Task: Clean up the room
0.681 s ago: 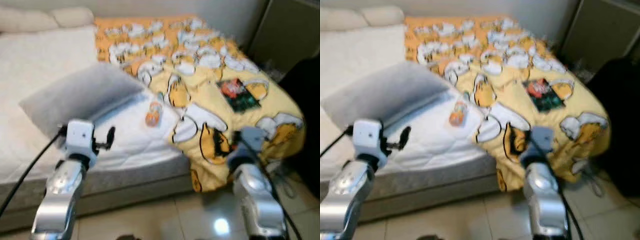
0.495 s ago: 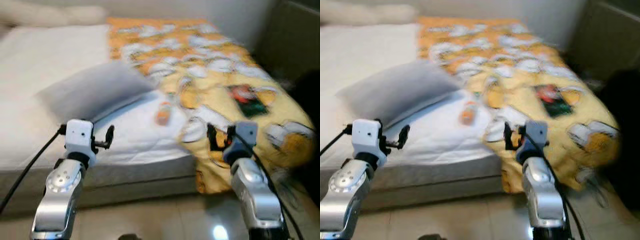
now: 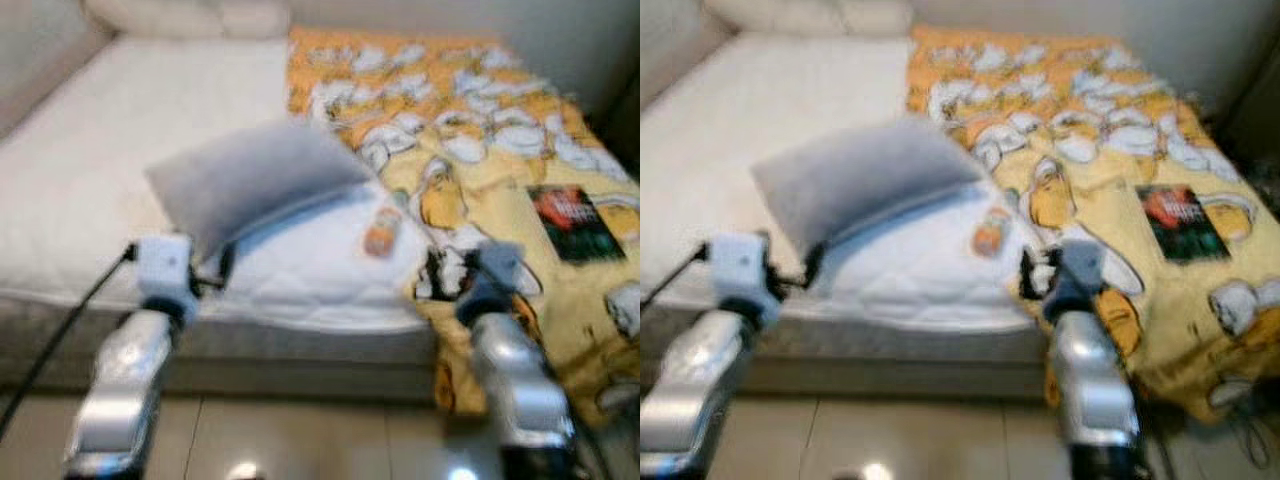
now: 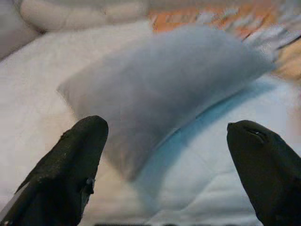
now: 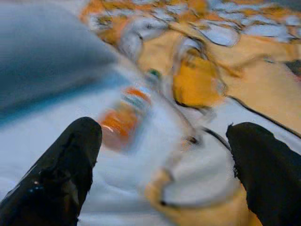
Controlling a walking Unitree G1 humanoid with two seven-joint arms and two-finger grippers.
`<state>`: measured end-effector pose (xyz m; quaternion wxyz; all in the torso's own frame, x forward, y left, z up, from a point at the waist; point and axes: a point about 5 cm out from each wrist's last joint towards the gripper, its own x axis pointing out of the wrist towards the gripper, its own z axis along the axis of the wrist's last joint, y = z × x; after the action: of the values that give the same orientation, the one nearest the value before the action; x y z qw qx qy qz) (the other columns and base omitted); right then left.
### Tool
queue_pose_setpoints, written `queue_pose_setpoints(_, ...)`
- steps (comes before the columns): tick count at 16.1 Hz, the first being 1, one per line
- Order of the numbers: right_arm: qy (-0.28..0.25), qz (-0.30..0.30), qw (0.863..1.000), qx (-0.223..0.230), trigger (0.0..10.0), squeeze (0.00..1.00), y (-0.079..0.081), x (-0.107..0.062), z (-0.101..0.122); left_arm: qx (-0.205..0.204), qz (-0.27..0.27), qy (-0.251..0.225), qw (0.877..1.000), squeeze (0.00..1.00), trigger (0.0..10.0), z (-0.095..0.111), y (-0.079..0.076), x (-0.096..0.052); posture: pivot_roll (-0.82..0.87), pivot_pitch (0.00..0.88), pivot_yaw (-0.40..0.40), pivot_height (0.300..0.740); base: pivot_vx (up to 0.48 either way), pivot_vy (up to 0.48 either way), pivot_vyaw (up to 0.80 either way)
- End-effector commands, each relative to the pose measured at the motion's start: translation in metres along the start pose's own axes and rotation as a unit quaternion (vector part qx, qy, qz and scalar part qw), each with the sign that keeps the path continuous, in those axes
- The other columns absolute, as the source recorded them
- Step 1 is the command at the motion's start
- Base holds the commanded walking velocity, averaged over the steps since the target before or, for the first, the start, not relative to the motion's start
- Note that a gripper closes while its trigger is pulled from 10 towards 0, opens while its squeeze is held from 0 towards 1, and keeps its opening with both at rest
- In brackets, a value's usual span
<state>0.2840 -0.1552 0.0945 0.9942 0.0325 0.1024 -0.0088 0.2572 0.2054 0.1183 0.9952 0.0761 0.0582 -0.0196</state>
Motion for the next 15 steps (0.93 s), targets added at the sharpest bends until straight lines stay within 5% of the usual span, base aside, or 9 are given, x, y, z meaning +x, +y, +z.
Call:
queue_pose_setpoints(1, -0.003, -0.008, 1.000, -0.007, 10.0, 0.00, -0.007, 0.000, 0.003, -0.002, -0.012, -0.006, 1.000, 0.00, 10.0, 0.004, -0.006, 0.003, 0.05, 0.000, -0.036, 0.740, 0.371, 0.000, 0.00)
queue_pose_setpoints(7, 0.009, 0.032, 0.999, -0.026, 10.0, 0.00, 0.001, 0.010, 0.003, 0.006, -0.004, -0.006, 1.000, 0.00, 10.0, 0.004, -0.004, 0.001, 0.08, 0.000, -0.054, 0.740, 0.371, 0.000, 0.00)
queue_pose_setpoints(12, 0.036, 0.069, 0.997, -0.028, 10.0, 0.00, 0.010, 0.014, 0.000, 0.021, -0.018, -0.009, 1.000, 0.00, 10.0, 0.007, -0.008, 0.001, 0.09, 0.000, -0.067, 0.740, 0.367, 0.000, 0.74)
queue_pose_setpoints(15, 0.078, 0.085, 0.993, -0.032, 10.0, 0.00, 0.012, 0.014, -0.013, 0.045, -0.042, 0.000, 0.998, 0.00, 10.0, 0.005, -0.013, 0.001, 0.09, 0.000, -0.060, 0.740, 0.206, 0.000, 0.00)
